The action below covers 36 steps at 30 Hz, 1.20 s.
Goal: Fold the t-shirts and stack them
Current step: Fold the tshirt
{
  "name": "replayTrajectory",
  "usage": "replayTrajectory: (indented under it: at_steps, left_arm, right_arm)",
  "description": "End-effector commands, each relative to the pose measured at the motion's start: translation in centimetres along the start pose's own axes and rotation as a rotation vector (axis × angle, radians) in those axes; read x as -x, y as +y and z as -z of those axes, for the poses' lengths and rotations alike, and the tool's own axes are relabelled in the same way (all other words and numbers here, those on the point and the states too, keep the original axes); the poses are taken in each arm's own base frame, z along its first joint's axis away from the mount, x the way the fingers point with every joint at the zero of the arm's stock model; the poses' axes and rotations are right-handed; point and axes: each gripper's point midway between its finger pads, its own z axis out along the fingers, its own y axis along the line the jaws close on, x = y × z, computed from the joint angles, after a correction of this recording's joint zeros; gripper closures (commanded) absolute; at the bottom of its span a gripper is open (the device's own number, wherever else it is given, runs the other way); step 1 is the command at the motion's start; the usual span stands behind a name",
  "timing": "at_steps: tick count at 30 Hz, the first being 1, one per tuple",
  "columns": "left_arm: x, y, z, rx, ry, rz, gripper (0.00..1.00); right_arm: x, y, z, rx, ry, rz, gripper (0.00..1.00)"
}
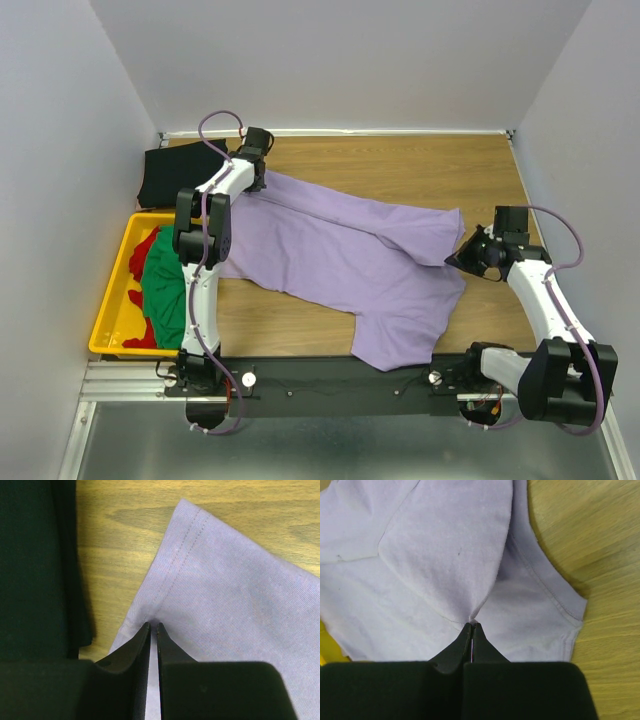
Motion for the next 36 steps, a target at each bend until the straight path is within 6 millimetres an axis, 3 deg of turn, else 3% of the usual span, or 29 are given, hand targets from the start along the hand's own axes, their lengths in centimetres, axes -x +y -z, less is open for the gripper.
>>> replayTrajectory:
  at_steps: [1, 9, 24, 28, 36]
  left_arm:
    - [-0.8, -0.5, -0.6, -0.019, 0.023, 0.007, 0.84]
    - [-0.9, -0.7, -0.6, -0.026, 0.028, 0.008, 0.83]
    - [-0.8, -0.8, -0.6, -0.031, 0.026, 0.007, 0.83]
    - [-0.8, -0.9, -0.6, -0.032, 0.026, 0.003, 0.83]
    - [-1.0, -0.9, -0.8, -0.032, 0.029, 0.003, 0.83]
  right_arm:
    - [-1.2, 1.0, 0.6, 0.050, 0.045, -0.016, 0.98]
    - [-2.0, 1.7, 0.9, 0.080, 0.074, -0.028, 0.97]
    - [-5.8, 0.5, -0.9, 0.085, 0.200, -0.062, 0.94]
    - [-5.3, 0.3, -1.3, 0.070, 0.203, -0.030, 0.89]
    - [-6.2, 0.2, -1.3, 0.072, 0.221, -0.036, 0.91]
